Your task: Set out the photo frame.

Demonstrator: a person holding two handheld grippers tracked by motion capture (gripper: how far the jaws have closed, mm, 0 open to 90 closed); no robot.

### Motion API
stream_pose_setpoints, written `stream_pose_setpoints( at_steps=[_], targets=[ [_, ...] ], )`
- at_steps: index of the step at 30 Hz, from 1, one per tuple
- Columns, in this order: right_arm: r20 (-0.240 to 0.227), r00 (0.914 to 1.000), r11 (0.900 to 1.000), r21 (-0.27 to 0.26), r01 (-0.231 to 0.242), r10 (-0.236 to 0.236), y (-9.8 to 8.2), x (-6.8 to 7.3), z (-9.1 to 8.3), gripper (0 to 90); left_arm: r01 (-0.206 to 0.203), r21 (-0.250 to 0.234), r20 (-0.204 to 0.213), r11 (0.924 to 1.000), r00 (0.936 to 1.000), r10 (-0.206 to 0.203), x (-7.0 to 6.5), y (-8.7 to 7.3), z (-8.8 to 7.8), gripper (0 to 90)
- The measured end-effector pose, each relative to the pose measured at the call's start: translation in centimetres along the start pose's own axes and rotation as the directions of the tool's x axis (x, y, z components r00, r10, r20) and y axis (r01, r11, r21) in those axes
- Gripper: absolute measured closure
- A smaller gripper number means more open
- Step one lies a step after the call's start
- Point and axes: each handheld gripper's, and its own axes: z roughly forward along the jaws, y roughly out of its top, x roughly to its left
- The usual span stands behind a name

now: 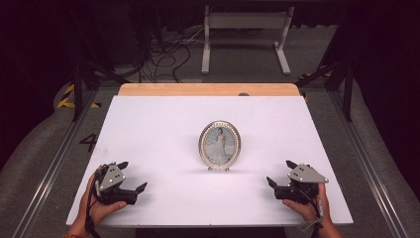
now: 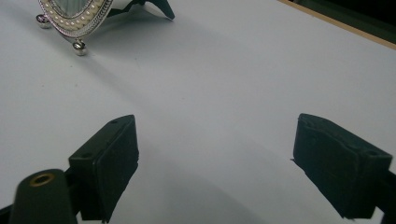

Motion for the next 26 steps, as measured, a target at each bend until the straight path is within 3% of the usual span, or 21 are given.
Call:
stream_pose_setpoints(
  at_steps=[26],
  targets=[
    [-0.003,1.0000,1.000,-0.018,-0.001,0.001,0.05,-0.13,-0.20,14.3,0.009,0.012,0.002,0.9999,1.0000,-0.009,0.07,0.13,0.51,6.7]
  ],
)
